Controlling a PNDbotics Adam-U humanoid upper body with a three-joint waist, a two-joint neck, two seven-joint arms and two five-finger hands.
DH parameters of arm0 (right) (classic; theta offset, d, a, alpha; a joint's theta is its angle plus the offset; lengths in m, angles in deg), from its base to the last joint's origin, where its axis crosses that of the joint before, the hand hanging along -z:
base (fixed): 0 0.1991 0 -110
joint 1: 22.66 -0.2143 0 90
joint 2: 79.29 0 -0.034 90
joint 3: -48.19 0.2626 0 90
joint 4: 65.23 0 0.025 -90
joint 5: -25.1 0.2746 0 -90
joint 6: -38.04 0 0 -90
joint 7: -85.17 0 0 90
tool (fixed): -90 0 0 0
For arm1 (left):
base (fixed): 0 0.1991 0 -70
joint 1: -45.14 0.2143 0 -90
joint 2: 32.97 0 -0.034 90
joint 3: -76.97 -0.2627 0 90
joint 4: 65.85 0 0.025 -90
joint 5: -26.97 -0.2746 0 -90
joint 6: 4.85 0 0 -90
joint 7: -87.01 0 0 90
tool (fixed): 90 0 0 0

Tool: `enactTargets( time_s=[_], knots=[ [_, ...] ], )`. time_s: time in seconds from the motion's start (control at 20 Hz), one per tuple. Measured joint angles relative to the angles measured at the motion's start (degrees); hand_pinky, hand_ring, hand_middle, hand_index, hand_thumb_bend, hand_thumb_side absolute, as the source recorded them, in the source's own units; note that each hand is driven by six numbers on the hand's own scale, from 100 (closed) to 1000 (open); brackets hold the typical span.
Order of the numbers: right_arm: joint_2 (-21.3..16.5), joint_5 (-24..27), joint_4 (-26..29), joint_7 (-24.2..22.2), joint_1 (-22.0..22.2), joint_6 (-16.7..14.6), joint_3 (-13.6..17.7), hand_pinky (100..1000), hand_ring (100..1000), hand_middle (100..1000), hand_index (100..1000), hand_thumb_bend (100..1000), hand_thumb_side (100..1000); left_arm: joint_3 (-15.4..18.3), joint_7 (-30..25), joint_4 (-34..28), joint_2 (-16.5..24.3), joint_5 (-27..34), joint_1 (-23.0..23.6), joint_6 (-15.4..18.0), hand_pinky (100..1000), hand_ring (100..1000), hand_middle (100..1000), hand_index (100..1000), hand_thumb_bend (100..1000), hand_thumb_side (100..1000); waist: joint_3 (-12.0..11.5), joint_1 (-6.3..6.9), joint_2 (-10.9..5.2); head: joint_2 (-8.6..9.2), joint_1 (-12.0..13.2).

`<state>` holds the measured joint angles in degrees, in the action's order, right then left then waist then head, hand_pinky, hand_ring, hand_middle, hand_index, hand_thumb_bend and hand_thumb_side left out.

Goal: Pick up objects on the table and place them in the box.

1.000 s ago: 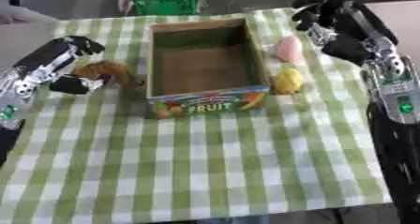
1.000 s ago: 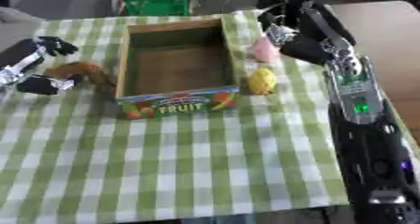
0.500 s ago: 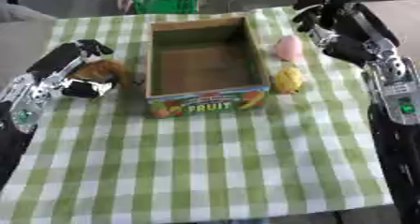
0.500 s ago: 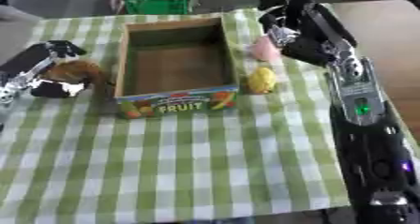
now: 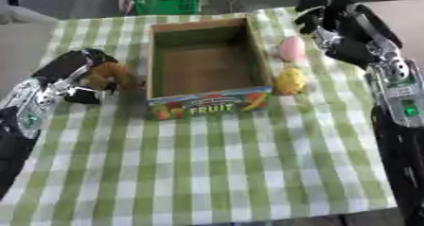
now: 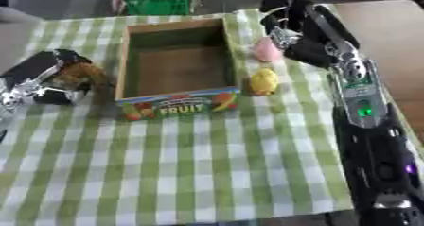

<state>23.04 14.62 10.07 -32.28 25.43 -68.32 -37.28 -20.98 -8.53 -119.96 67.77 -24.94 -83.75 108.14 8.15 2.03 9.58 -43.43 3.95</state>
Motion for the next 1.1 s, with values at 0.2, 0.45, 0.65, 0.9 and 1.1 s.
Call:
enactTargets(
  time_s=[0.2,0.45,0.65,0.9,1.1],
  knots=[
    [0.0,0.0,0.0,0.0,0.0,0.0,0.0,654,716,735,812,100,424,0.0,-1.7,0.1,0.0,-0.9,0.1,-0.2,651,568,564,788,100,227,0.0,0.0,0.01,0.0,0.0],
    [0.0,0.0,0.0,0.0,0.0,0.0,0.0,654,716,735,812,100,424,0.3,-2.0,0.1,0.0,-1.3,0.1,-0.3,568,460,446,747,100,255,0.0,-0.03,0.0,0.0,-0.1],
    [0.0,0.0,0.0,0.0,0.1,0.0,0.0,654,716,735,812,100,423,0.4,-2.6,-1.0,0.6,-0.8,0.3,0.0,548,437,410,733,100,257,-0.2,-0.04,-0.02,0.0,-0.3],
    [0.0,0.0,0.0,0.0,0.1,0.0,0.0,654,716,735,812,100,422,0.4,-3.2,-5.6,3.7,-0.2,0.1,0.6,553,441,416,736,100,260,-0.4,0.02,-0.39,0.0,-0.6],
    [0.1,0.0,0.0,-0.1,0.6,0.1,0.0,654,716,735,812,100,423,0.4,-2.9,-9.8,5.6,0.5,-1.0,0.9,564,437,409,732,100,267,-0.3,0.29,-0.83,-0.01,-0.6]
  ],
)
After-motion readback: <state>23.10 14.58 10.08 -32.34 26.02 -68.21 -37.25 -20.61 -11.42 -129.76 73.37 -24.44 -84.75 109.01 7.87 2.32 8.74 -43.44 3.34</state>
